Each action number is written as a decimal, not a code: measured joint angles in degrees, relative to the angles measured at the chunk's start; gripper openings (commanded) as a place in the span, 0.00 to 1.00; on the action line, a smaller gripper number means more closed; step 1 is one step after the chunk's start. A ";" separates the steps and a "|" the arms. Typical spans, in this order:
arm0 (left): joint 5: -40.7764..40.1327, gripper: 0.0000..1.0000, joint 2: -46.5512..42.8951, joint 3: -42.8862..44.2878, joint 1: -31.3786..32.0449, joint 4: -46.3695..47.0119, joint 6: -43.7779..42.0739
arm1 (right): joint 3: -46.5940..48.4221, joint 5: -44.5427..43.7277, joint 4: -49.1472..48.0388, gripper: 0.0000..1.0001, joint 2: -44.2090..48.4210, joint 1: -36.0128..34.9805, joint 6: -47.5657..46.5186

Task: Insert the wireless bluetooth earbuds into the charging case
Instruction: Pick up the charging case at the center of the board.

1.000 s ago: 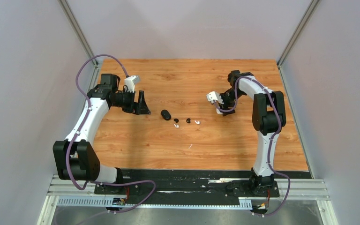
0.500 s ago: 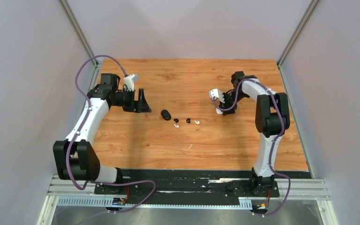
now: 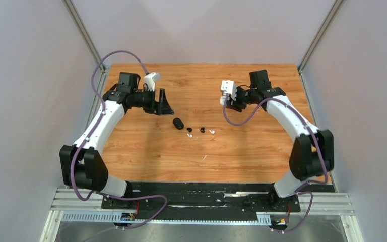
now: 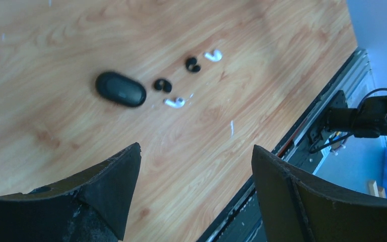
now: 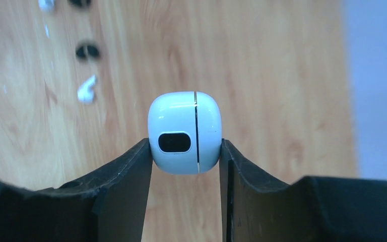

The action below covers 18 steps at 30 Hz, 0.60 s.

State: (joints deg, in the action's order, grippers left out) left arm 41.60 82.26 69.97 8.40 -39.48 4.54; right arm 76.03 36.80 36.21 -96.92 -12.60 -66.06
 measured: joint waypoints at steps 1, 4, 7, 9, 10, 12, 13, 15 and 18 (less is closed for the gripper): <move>0.07 0.87 0.39 1.22 1.05 1.03 0.76 | -0.87 0.26 -2.84 0.19 3.43 -1.62 2.38; 0.72 0.87 1.16 4.76 4.20 6.08 3.48 | -4.26 0.09 -12.68 0.16 12.79 -7.30 9.46; 1.40 0.86 1.53 7.21 7.17 11.67 6.40 | -6.56 -1.70 -20.76 0.12 17.86 -13.25 16.06; 1.60 0.85 2.19 9.09 8.83 14.32 8.28 | -6.71 -4.20 -24.87 0.11 18.47 -16.65 20.59; 1.79 0.84 2.64 10.14 9.55 15.58 9.31 | -6.71 -5.31 -26.12 0.11 18.36 -17.64 22.32; 2.16 0.82 3.74 12.15 10.80 17.70 10.84 | -6.69 -7.56 -27.65 0.11 18.10 -18.95 25.66; 2.49 0.81 4.22 12.94 11.32 18.60 11.34 | -6.71 -8.33 -27.98 0.11 18.01 -19.21 26.86; 3.45 0.79 5.09 13.97 11.93 19.89 12.15 | -6.71 -9.66 -28.81 0.10 17.99 -19.71 28.28; 4.90 0.75 6.14 14.21 12.48 21.22 12.79 | -6.71 -11.32 -29.75 0.09 17.99 -20.33 29.16</move>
State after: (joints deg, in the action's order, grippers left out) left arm 46.50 88.40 84.18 20.88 -18.26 17.32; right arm 69.32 25.47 6.46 -78.94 -32.93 -36.91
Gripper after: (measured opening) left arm 0.785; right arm 0.458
